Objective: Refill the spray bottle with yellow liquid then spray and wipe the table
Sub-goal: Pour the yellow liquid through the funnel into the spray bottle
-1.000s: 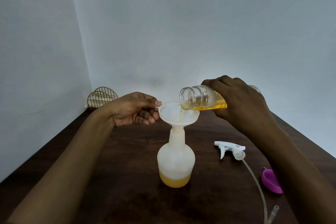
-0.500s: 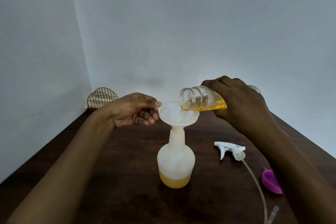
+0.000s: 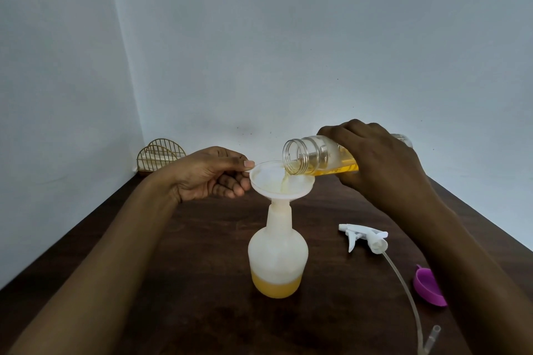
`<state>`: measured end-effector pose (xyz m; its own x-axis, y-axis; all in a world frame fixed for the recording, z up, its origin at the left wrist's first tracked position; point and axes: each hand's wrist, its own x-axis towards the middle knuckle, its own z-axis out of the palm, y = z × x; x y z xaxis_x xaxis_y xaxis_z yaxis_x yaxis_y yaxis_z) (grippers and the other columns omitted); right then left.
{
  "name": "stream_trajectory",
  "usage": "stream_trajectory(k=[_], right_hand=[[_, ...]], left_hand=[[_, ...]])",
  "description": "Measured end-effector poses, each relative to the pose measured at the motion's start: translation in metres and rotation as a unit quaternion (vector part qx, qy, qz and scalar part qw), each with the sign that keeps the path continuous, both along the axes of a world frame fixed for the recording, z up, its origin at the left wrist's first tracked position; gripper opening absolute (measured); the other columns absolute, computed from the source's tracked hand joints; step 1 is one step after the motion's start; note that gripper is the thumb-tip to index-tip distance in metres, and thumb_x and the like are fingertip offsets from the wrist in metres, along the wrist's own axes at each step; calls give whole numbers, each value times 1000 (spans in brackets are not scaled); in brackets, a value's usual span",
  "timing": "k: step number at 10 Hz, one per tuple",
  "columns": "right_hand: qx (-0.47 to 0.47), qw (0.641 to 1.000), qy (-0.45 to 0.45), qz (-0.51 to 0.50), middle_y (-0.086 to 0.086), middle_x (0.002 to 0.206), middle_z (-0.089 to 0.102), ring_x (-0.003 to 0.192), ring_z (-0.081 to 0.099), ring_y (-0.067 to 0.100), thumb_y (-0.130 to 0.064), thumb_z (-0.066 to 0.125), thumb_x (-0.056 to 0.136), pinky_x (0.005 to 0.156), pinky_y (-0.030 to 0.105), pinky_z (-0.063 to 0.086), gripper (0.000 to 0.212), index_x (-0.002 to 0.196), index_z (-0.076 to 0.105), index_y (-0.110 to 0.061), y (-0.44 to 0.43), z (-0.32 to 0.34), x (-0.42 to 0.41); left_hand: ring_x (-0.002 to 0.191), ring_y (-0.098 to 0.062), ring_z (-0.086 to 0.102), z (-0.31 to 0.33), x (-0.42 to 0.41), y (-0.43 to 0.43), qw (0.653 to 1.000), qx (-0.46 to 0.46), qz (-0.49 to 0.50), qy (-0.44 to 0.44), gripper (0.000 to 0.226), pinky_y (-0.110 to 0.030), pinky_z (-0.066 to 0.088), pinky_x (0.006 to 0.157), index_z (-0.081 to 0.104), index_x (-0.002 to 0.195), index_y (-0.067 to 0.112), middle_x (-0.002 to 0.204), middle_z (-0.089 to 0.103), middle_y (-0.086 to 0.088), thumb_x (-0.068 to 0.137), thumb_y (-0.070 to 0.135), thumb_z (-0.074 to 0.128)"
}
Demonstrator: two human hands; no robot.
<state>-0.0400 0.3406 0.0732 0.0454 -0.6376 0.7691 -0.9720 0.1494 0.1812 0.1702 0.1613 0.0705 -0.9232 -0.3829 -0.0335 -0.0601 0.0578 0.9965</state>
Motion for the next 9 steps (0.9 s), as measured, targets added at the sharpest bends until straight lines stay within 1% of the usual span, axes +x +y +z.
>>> stream_trajectory(k=[6, 9], right_hand=[[0, 1000, -7, 0, -6, 101, 63, 87, 58, 22, -10, 77, 64, 52, 25, 36, 61, 118, 58, -30, 2, 0, 2], [0, 1000, -10, 3, -5, 102, 63, 88, 59, 23, -7, 76, 63, 54, 25, 37, 61, 117, 59, -29, 2, 1, 3]], left_hand=[[47, -10, 64, -1, 0, 0, 1000, 0, -1, -2, 41, -18, 52, 43, 71, 65, 9, 60, 68, -8, 45, 40, 90], [47, -11, 64, -1, 0, 0, 1000, 0, -3, -1, 40, -18, 52, 43, 71, 66, 9, 61, 68, -8, 48, 40, 88]])
